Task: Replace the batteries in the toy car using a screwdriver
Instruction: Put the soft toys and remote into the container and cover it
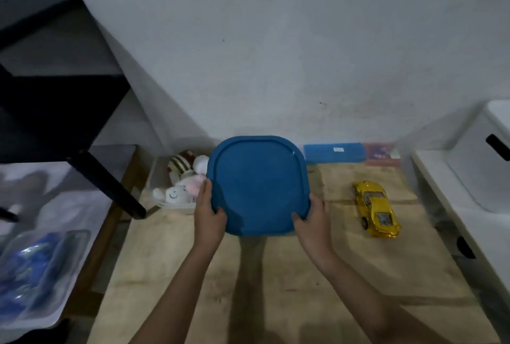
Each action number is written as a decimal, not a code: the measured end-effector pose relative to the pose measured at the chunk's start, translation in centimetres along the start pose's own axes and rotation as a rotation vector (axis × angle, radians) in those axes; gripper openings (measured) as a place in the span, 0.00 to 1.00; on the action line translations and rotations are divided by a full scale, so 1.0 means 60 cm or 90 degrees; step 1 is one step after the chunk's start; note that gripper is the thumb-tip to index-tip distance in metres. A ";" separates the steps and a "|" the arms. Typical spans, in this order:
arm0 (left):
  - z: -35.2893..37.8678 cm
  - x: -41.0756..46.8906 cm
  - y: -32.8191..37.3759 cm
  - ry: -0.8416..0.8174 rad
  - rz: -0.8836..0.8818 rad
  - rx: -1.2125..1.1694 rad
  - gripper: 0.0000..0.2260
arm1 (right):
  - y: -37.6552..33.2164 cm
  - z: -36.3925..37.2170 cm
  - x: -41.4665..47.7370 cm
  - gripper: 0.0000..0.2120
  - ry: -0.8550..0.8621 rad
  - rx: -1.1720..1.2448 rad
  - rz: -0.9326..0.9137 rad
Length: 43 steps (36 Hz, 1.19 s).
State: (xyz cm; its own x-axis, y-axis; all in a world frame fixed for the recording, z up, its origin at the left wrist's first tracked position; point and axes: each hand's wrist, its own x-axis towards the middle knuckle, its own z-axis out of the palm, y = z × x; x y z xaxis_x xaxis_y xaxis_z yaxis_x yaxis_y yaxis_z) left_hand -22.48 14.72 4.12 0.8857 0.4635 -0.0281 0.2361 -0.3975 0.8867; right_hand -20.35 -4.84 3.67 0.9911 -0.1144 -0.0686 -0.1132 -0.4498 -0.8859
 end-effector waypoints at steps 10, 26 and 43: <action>-0.156 0.085 -0.078 -0.057 -0.069 0.096 0.35 | -0.077 0.173 0.018 0.18 -0.157 -0.070 0.019; -0.184 0.186 -0.155 -0.114 -0.059 0.179 0.31 | -0.130 0.266 0.051 0.12 -0.061 -0.221 -0.016; -0.173 0.272 -0.123 -0.161 0.040 0.436 0.29 | -0.159 0.291 0.121 0.31 -0.226 -0.557 -0.199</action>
State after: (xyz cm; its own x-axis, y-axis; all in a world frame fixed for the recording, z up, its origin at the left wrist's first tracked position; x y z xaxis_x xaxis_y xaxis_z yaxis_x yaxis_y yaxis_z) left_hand -13.94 33.43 1.92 0.9513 0.2598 -0.1658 0.3058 -0.8618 0.4046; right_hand -10.83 14.07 3.60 0.9328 0.3282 -0.1488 0.2863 -0.9258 -0.2470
